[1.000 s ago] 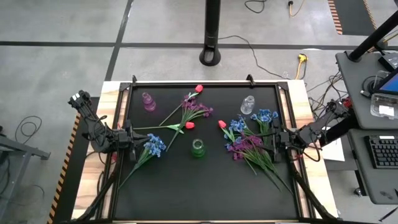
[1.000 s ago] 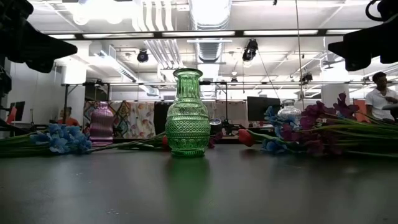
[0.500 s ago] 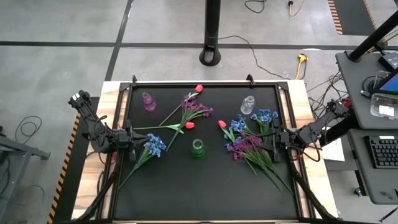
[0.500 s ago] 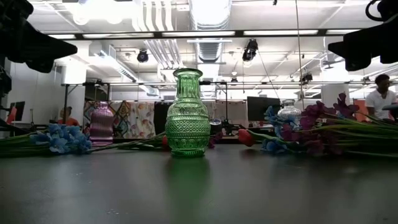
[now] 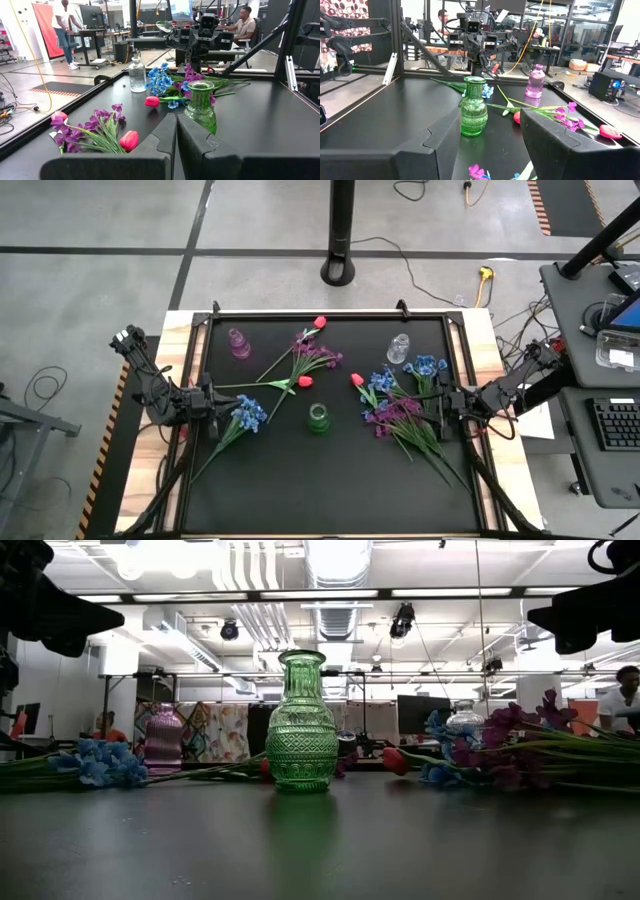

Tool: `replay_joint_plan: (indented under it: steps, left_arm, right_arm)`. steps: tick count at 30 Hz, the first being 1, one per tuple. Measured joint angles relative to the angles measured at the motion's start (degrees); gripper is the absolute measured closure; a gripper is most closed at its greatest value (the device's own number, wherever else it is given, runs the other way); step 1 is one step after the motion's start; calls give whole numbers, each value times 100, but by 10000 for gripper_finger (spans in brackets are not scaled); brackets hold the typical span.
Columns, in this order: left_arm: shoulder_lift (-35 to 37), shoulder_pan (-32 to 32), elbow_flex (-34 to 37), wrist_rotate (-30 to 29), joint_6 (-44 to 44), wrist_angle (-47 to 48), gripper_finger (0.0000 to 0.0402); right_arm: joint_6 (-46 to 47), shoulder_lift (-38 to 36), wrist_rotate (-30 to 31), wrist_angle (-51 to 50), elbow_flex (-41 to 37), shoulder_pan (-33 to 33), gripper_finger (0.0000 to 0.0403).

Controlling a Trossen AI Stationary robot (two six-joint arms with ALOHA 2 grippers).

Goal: Sort flowers into vase by color

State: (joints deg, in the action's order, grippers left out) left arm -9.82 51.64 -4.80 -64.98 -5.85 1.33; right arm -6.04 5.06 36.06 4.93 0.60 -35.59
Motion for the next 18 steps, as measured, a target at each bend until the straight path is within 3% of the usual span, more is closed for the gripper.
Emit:
replay_joint_plan:
  steps: [10,15,18]
  left_arm:
    - [0,0,0,0,2,2,402]
    - [0,2,0,-1,1,2,402]
    - [2,2,0,-1,2,2,402]
  right_arm:
    - [66,0,14,5,0,2,208]
    - [2440,0,8,7,0,3,208]
    - [3101,0,334,5,0,11,208]
